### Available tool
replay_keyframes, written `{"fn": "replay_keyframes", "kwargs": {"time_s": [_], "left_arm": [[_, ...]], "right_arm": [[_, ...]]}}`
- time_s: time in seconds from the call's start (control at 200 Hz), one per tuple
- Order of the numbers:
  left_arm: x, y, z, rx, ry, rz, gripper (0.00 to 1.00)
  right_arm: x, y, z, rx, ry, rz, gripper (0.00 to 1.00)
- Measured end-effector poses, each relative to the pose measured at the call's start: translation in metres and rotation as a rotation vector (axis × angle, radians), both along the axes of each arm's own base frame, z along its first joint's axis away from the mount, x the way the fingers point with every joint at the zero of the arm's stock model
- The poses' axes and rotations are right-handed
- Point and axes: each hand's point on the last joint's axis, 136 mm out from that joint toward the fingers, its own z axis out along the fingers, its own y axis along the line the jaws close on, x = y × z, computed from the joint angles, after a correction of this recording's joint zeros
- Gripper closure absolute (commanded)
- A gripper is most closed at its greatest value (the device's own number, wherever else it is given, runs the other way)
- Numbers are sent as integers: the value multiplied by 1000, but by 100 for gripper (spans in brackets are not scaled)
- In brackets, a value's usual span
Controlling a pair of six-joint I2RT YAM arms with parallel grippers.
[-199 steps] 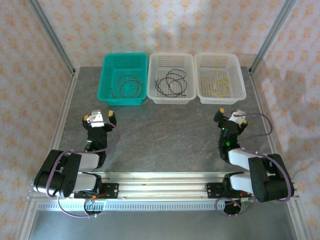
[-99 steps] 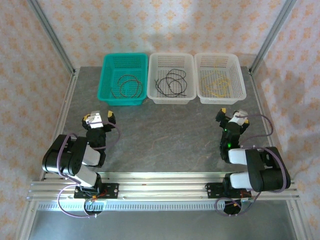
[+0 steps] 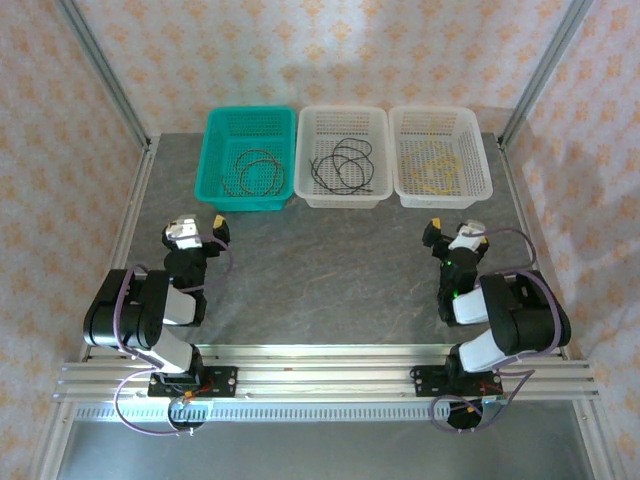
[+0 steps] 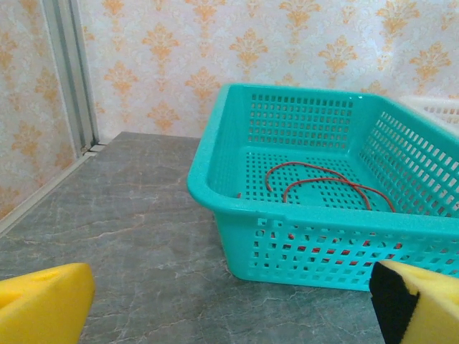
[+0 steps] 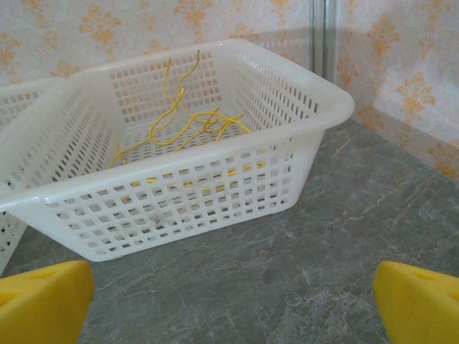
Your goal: Untangle the cables
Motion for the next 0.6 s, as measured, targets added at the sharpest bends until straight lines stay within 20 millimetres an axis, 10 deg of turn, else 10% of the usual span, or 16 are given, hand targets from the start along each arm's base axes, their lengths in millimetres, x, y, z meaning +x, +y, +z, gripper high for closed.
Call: {"fn": "replay_keyframes", "kwargs": {"time_s": [0.601], "left_arm": [[1, 8, -10, -47, 38, 49, 0]], "right_arm": [[12, 5, 1, 4, 17, 40, 0]]}}
